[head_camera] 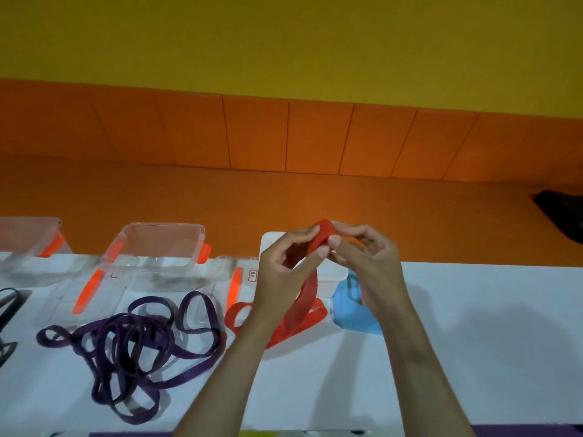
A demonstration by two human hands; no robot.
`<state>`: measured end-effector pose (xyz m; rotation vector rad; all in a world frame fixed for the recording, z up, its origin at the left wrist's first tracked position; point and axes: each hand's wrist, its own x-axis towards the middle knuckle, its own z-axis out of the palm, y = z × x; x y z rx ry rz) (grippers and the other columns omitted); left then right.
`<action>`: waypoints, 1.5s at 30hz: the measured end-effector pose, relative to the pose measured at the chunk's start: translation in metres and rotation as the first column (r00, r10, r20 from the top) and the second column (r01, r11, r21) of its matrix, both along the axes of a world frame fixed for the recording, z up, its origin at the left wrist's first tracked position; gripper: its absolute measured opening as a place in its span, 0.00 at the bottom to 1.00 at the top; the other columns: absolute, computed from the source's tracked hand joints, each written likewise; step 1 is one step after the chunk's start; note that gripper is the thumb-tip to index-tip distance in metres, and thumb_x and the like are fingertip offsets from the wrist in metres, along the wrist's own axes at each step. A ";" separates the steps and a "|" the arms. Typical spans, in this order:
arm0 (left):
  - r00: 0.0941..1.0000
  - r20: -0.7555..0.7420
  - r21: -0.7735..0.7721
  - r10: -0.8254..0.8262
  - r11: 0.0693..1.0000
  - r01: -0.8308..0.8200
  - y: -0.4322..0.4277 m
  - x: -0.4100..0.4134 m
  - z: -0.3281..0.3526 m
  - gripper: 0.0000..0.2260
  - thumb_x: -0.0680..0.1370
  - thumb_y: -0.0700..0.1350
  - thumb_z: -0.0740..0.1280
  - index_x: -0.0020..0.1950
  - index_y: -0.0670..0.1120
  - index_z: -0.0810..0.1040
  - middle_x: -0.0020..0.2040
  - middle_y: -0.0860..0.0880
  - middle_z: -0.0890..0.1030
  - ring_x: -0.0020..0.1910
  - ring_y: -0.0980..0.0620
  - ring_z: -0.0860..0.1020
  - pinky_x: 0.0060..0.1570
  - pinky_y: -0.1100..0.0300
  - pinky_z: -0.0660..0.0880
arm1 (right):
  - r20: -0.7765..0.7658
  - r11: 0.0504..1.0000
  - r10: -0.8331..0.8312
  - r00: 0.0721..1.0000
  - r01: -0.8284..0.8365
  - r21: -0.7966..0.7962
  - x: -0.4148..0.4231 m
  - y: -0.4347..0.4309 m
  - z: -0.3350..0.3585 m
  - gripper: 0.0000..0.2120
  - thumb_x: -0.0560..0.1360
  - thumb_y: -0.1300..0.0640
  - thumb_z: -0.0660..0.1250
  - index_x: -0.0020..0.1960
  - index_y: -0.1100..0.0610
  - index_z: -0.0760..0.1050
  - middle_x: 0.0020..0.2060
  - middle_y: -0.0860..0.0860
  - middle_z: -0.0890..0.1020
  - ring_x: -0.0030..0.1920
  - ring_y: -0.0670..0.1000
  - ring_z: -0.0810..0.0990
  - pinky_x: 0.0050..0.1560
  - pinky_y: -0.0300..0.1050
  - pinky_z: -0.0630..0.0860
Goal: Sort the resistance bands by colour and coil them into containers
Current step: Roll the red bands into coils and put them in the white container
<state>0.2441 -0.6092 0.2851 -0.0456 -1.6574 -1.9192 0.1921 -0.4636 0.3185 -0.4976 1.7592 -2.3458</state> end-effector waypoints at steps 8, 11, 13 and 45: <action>0.995 0.095 -0.219 -0.024 0.975 0.044 -0.006 0.011 0.026 0.17 0.83 0.51 0.68 0.69 0.70 0.78 0.63 0.63 0.80 0.66 0.57 0.78 0.61 0.64 0.78 | 0.009 0.996 -0.031 0.999 0.032 -0.085 0.008 -0.004 0.004 0.15 0.73 0.55 0.81 0.58 0.51 0.84 0.58 0.54 0.86 0.59 0.58 0.87 0.56 0.52 0.85; 0.998 0.068 -0.237 -0.013 0.971 0.029 -0.002 0.012 0.039 0.17 0.83 0.51 0.68 0.68 0.72 0.78 0.63 0.64 0.81 0.67 0.59 0.78 0.62 0.65 0.77 | -0.044 0.995 -0.044 0.998 0.040 -0.088 0.010 -0.002 0.011 0.14 0.71 0.54 0.83 0.54 0.52 0.85 0.56 0.55 0.87 0.59 0.57 0.87 0.55 0.51 0.85; 0.999 0.048 -0.215 0.017 0.977 -0.006 0.003 0.013 0.044 0.16 0.82 0.52 0.69 0.65 0.72 0.78 0.62 0.67 0.82 0.65 0.63 0.79 0.60 0.70 0.76 | -0.138 0.997 -0.077 0.987 0.073 -0.038 0.006 0.003 0.022 0.12 0.68 0.54 0.84 0.48 0.50 0.85 0.52 0.54 0.87 0.56 0.54 0.87 0.53 0.46 0.84; 0.978 0.204 -0.269 -0.035 0.959 0.090 0.024 0.009 0.015 0.17 0.86 0.54 0.61 0.71 0.74 0.73 0.72 0.66 0.76 0.75 0.62 0.70 0.70 0.69 0.70 | -0.051 0.990 -0.073 0.996 0.079 0.120 0.006 0.018 0.002 0.12 0.73 0.55 0.82 0.54 0.53 0.85 0.51 0.55 0.88 0.51 0.59 0.89 0.48 0.50 0.87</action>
